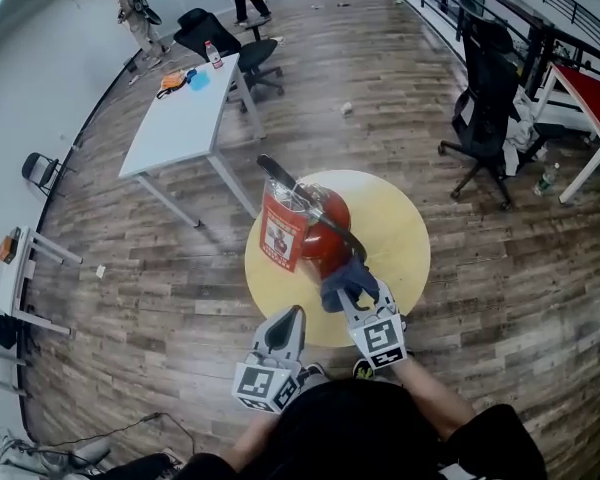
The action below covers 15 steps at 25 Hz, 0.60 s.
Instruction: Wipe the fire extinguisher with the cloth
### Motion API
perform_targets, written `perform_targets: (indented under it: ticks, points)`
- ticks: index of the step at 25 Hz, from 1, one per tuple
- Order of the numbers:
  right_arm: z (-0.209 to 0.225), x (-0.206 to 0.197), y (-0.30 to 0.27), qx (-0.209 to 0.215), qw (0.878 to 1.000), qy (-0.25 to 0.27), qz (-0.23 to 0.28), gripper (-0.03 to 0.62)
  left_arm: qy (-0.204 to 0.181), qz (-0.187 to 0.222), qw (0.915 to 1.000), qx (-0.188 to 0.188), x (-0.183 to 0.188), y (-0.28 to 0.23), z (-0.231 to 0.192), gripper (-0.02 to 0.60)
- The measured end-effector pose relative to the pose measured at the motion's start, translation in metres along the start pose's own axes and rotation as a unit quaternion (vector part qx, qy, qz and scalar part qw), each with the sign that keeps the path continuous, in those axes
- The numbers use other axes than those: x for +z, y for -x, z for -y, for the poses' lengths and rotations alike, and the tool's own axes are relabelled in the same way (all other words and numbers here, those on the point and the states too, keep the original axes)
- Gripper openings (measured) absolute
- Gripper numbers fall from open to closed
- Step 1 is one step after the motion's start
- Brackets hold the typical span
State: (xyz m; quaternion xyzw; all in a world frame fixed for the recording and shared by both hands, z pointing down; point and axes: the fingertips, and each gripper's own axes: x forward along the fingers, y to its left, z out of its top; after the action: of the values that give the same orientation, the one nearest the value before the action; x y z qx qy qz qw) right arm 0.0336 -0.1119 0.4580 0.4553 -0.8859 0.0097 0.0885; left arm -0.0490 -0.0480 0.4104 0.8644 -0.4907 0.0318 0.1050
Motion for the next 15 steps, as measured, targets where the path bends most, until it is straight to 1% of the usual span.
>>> perform_targets:
  ticks: [1,2,4,5,6,7,9,11,13,15]
  points:
    - [0.000,0.016,0.004,0.008,1.000,0.000,0.007,0.097,0.001,0.001,1.0000,0.000,0.001,-0.001,0.000,0.023]
    - [-0.001,0.042,0.011,0.014,1.000,0.004,0.027,0.097,0.001,0.001,1.0000,0.000,0.002,-0.001,0.001,0.023]
    - [-0.004,0.109,0.025,0.023,0.996,0.020,0.087,0.097,-0.001,0.002,1.0000,-0.002,0.004,-0.001,0.002,0.023]
    - [-0.005,0.138,0.028,0.025,0.994,0.029,0.105,0.097,-0.003,0.003,1.0000,-0.003,0.007,-0.002,0.002,0.023]
    - [-0.005,0.159,0.028,0.026,0.993,0.035,0.111,0.097,-0.004,0.005,1.0000,-0.003,0.009,-0.003,0.002,0.025]
    - [-0.006,0.170,0.026,0.026,0.993,0.037,0.108,0.097,-0.004,0.008,1.0000,-0.004,0.011,-0.004,0.002,0.023]
    - [-0.007,0.170,0.025,0.016,0.993,0.039,0.111,0.097,-0.001,0.010,0.9999,-0.006,0.012,-0.004,0.003,0.025]
    - [-0.009,0.152,0.026,0.000,0.991,0.044,0.127,0.097,0.001,0.008,1.0000,-0.005,0.011,0.000,0.004,0.023]
    - [-0.008,0.122,0.022,-0.014,0.992,0.040,0.120,0.097,0.000,0.007,1.0000,0.000,0.009,0.004,0.003,0.023]
    - [-0.004,0.081,0.013,-0.024,0.994,0.032,0.102,0.097,-0.001,0.004,1.0000,0.005,0.008,0.008,0.002,0.023]
